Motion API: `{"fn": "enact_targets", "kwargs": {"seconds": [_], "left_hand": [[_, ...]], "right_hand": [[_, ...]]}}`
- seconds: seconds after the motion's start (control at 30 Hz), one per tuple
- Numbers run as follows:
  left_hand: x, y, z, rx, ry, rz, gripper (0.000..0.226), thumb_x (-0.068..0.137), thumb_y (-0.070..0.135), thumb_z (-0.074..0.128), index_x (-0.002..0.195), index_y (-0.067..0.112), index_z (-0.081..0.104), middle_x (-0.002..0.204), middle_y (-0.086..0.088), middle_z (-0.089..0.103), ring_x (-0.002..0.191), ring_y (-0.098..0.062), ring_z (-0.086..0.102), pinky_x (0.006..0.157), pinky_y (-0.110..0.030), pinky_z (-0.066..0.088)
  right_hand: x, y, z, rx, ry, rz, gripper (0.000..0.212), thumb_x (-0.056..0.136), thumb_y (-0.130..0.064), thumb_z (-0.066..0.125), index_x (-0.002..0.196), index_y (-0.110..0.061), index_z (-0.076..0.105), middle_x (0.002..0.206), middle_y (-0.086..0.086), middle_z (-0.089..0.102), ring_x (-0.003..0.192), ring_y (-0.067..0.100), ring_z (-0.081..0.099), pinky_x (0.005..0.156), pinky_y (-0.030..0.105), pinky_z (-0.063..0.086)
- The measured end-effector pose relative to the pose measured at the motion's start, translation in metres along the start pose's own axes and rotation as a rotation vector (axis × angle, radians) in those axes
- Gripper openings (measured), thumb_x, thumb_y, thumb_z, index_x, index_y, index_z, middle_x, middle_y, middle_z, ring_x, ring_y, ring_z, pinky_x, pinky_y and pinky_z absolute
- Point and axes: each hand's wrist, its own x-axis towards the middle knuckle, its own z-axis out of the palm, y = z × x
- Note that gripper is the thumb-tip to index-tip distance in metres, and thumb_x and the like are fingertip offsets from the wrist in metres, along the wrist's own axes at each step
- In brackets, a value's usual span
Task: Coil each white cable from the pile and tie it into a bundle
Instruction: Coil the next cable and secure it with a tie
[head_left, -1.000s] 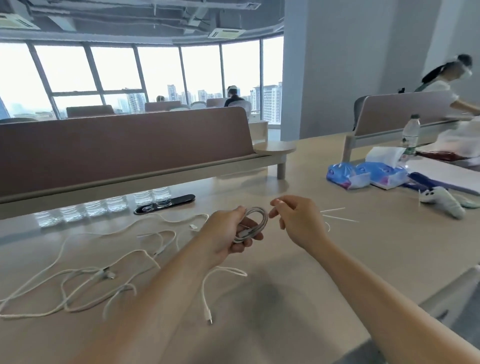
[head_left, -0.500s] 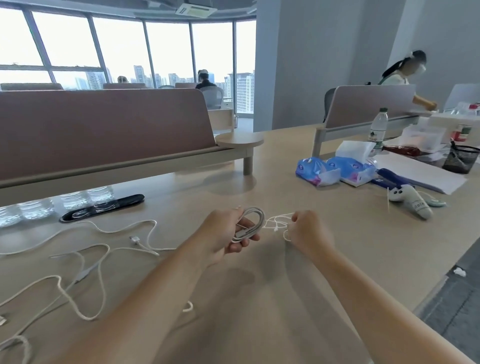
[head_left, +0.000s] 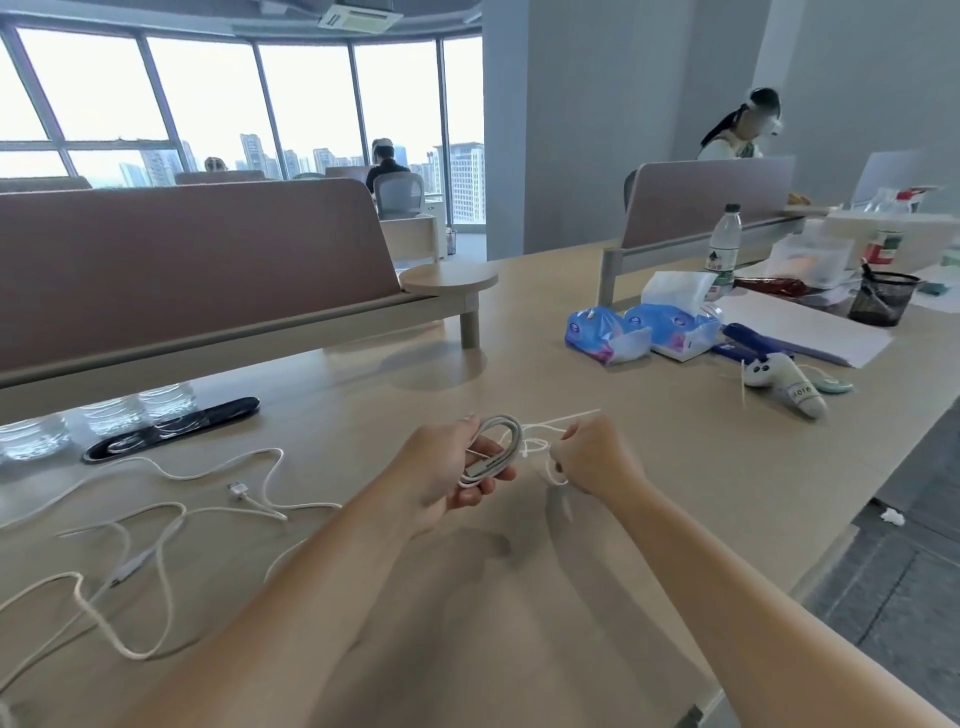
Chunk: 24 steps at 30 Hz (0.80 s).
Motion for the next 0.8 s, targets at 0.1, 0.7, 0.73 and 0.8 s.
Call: {"fn": "enact_targets", "kwargs": {"seconds": [0.1,0.7,0.73,0.8], "left_hand": [[-0.006,0.003,0.001,-0.004,0.004,0.012,0.047,0.11,0.033,0.033,0.1,-0.002,0.062,0.082,-0.023,0.071,0.053,-0.019,0.05,0.047,-0.025,0.033],[-0.101,0.031,-0.123,-0.177,0.241,0.137,0.054,0.109,0.035,0.035,0.113,-0.012,0.063,0.084,-0.024,0.073,0.053,-0.02,0.052,0.042,-0.021,0.034],[-0.111,0.032,-0.138,-0.195,0.266,0.153,0.054,0.109,0.034,0.035,0.114,-0.012,0.063,0.083,-0.024,0.072,0.053,-0.02,0.052,0.042,-0.021,0.033],[-0.131,0.033,-0.168,-0.229,0.313,0.187,0.054,0.11,0.033,0.035,0.116,-0.013,0.062,0.08,-0.023,0.071,0.052,-0.02,0.05,0.043,-0.021,0.031]], "right_hand": [[-0.005,-0.011,-0.008,0.008,-0.03,-0.035,0.018,0.087,-0.011,0.06,0.097,0.001,0.071,0.096,0.019,0.072,0.081,0.029,0.064,0.078,0.039,0.056],[-0.095,-0.15,0.025,0.223,-0.093,-0.294,0.016,0.09,-0.012,0.061,0.079,-0.011,0.072,0.067,0.006,0.07,0.056,0.018,0.058,0.056,0.033,0.048],[-0.101,-0.163,0.035,0.239,-0.106,-0.313,0.017,0.091,-0.014,0.061,0.077,-0.011,0.071,0.064,0.004,0.069,0.054,0.017,0.057,0.054,0.032,0.047],[-0.115,-0.19,0.056,0.244,-0.127,-0.355,0.022,0.092,-0.016,0.06,0.072,-0.012,0.07,0.054,-0.002,0.064,0.05,0.017,0.055,0.052,0.029,0.044]]}}
